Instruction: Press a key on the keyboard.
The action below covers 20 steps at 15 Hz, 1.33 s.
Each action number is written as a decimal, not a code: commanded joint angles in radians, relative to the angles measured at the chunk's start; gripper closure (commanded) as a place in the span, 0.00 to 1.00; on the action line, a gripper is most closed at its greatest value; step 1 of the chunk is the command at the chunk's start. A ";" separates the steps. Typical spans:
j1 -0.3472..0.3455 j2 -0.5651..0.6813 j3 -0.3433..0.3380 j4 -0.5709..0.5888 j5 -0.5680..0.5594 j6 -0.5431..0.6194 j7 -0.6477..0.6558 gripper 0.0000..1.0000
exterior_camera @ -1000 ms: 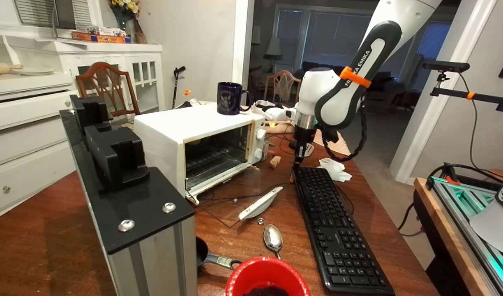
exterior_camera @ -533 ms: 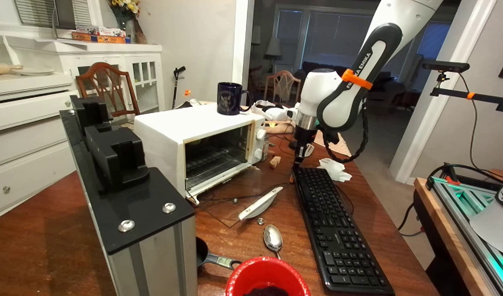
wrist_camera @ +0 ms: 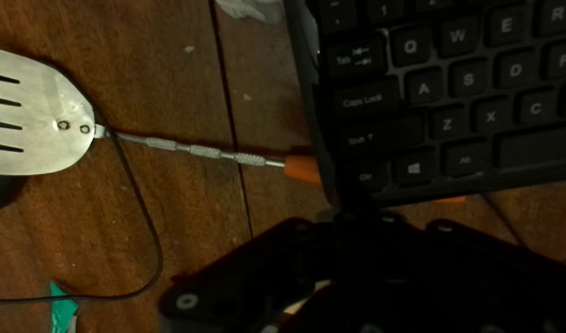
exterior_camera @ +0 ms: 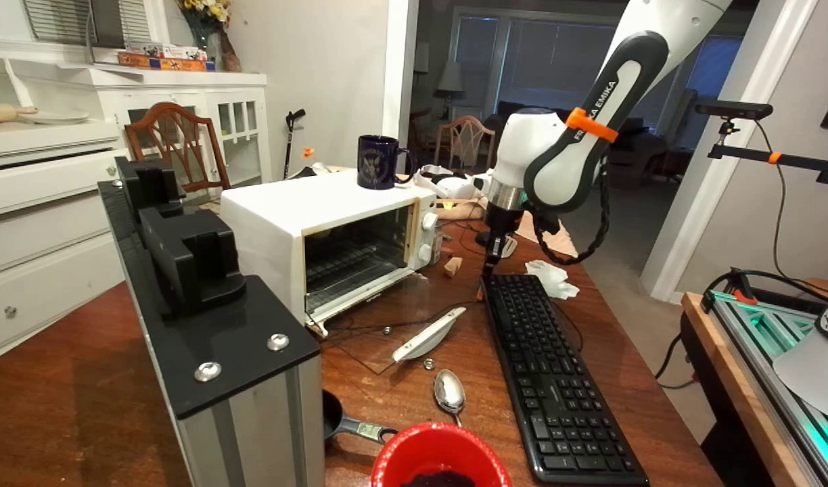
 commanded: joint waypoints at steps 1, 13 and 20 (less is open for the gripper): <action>-0.010 -0.099 0.027 -0.064 0.011 -0.038 0.025 1.00; 0.004 -0.353 0.045 -0.192 0.069 -0.178 0.044 0.07; 0.030 -0.462 0.014 -0.203 0.057 -0.337 0.085 0.00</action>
